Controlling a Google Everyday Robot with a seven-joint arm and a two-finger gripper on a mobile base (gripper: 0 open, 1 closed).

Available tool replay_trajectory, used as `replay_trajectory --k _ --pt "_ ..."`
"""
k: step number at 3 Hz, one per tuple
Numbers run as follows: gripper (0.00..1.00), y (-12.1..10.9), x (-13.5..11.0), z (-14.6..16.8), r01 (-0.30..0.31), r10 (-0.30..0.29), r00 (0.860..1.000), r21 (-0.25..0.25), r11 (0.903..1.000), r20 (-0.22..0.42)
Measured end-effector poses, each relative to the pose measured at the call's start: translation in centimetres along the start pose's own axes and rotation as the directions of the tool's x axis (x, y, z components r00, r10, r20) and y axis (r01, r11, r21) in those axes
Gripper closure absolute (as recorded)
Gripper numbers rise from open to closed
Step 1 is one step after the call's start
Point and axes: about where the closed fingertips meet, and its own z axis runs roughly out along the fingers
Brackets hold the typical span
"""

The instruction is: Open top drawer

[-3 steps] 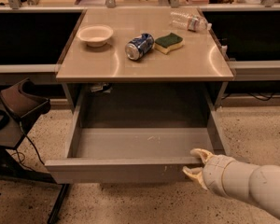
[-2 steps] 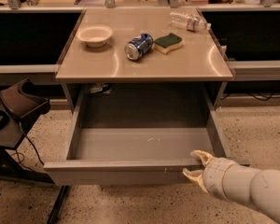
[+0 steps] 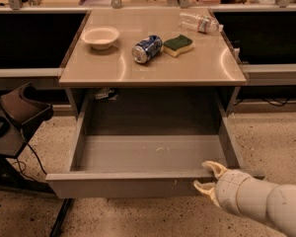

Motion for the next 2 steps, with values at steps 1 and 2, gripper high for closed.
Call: replay_trajectory --k 1,2 --pt "1.0 -0.11 -0.3 -0.28 0.0 0.0 1.0 0.0 1.0 0.0" --pt "1.0 0.29 0.05 -0.39 -0.006 0.006 1.0 0.005 1.0 0.006"
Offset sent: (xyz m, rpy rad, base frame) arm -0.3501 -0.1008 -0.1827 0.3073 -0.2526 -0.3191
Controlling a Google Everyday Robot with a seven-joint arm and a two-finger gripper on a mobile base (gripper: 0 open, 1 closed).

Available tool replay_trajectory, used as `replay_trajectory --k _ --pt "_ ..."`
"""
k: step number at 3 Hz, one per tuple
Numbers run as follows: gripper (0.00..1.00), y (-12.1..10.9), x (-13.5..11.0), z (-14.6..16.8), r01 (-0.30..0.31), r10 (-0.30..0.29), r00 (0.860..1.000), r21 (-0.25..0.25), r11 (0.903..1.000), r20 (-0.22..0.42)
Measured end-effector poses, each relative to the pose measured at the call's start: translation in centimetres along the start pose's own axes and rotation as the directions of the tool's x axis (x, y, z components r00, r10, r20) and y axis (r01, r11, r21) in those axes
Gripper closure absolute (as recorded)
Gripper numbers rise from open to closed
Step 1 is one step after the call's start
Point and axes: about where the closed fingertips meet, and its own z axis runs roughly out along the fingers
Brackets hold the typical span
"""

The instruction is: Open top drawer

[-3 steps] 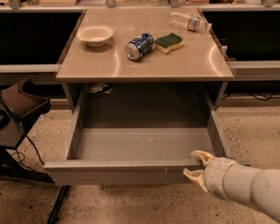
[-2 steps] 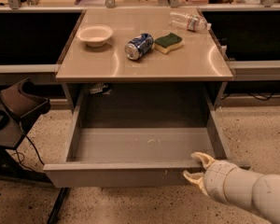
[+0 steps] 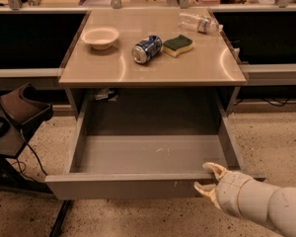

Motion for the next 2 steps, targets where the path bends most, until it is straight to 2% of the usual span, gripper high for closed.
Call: replay_trajectory --k 2 --pt "1.0 0.33 0.16 -0.34 -0.006 0.006 1.0 0.005 1.0 0.006"
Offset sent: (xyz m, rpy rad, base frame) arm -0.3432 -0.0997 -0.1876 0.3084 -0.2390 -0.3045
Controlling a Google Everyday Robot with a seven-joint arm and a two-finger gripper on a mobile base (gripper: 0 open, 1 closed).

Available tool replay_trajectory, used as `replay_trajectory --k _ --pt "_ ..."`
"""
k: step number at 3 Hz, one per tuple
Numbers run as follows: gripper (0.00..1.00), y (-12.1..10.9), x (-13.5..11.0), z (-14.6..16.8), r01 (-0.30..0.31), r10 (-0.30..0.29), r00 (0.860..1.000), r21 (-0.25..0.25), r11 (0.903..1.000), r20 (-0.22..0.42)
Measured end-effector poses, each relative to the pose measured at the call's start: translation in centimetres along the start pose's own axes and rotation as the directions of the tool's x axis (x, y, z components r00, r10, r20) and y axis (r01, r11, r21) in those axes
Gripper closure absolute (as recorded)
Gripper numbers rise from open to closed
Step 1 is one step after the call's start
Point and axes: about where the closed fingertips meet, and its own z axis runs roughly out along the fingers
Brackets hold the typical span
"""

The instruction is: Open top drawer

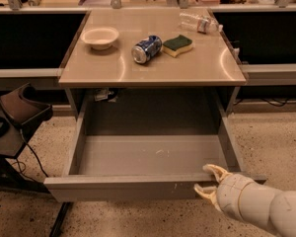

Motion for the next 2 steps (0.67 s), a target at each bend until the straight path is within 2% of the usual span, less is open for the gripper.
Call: replay_trajectory --k 1,2 --pt "1.0 -0.07 -0.2 -0.2 0.0 0.0 1.0 0.0 1.0 0.0" --pt "0.81 -0.07 -0.2 -0.2 0.0 0.0 1.0 0.0 1.0 0.0"
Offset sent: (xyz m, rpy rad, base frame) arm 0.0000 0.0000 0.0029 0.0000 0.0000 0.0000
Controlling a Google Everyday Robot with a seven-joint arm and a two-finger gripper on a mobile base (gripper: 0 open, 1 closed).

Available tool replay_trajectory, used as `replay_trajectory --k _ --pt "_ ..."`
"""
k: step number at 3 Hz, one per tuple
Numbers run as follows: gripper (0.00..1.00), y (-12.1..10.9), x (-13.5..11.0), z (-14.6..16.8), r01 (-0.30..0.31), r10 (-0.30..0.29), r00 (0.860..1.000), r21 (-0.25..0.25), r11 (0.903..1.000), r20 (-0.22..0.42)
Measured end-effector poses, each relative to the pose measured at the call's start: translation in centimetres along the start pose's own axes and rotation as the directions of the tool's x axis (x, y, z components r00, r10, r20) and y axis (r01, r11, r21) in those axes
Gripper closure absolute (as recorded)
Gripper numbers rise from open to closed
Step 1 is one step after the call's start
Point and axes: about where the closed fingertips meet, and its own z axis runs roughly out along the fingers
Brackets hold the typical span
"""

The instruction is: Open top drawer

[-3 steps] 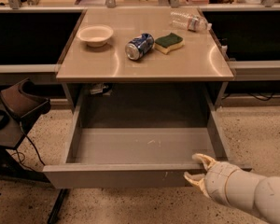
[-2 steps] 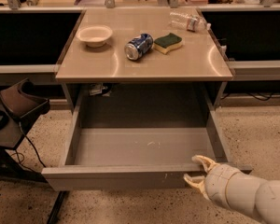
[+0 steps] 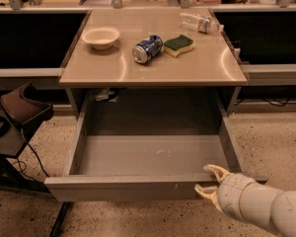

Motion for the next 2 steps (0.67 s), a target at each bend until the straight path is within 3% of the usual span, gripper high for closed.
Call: replay_trajectory --k 2 --pt "0.34 0.0 0.0 0.0 0.0 0.0 1.0 0.0 1.0 0.0"
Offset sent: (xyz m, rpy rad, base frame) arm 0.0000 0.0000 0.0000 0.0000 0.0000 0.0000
